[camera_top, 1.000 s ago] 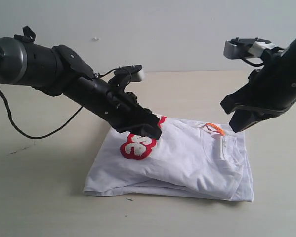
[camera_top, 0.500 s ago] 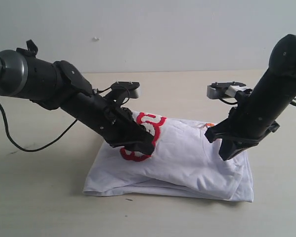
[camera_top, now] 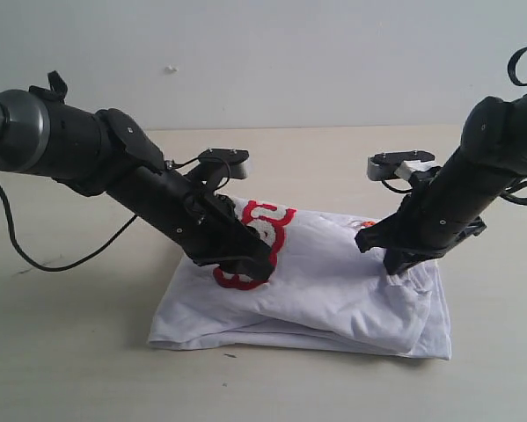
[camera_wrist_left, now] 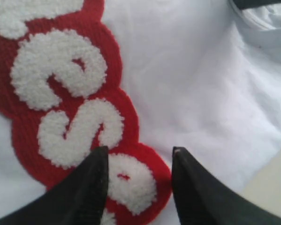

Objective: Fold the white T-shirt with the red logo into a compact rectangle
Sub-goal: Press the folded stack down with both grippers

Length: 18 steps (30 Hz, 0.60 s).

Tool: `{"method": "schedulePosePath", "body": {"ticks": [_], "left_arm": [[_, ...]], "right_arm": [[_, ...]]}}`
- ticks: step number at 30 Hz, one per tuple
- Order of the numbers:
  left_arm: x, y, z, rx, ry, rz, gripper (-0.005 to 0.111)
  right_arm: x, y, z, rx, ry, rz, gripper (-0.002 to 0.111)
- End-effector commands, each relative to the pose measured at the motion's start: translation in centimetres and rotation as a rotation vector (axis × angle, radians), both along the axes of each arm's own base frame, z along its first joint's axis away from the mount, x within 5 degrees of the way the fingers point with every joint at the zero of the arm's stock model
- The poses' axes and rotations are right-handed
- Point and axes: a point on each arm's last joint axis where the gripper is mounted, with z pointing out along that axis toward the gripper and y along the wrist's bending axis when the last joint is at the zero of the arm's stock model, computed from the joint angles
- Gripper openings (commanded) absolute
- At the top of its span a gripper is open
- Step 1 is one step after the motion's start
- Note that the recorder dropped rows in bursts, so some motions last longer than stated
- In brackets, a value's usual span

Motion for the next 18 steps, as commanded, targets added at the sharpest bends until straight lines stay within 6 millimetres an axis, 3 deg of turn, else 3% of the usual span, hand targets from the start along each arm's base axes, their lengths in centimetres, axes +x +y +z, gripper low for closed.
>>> {"method": "schedulePosePath", "body": {"ticks": [1, 10, 18], "left_arm": [[-0.3, 0.3, -0.1, 0.03, 0.012, -0.024, 0.043], [0.1, 1.6, -0.2, 0.032, 0.072, -0.01, 0.043], [0.7, 2.8, -0.3, 0.059, 0.068, 0.01, 0.043]], "right_arm": [[0.8, -0.3, -0.9, -0.018, -0.052, -0.048, 0.005], [1.7, -0.2, -2.4, -0.005, -0.064, -0.092, 0.005], [1.7, 0.2, -2.1, 0.033, -0.057, -0.061, 0.005]]}}
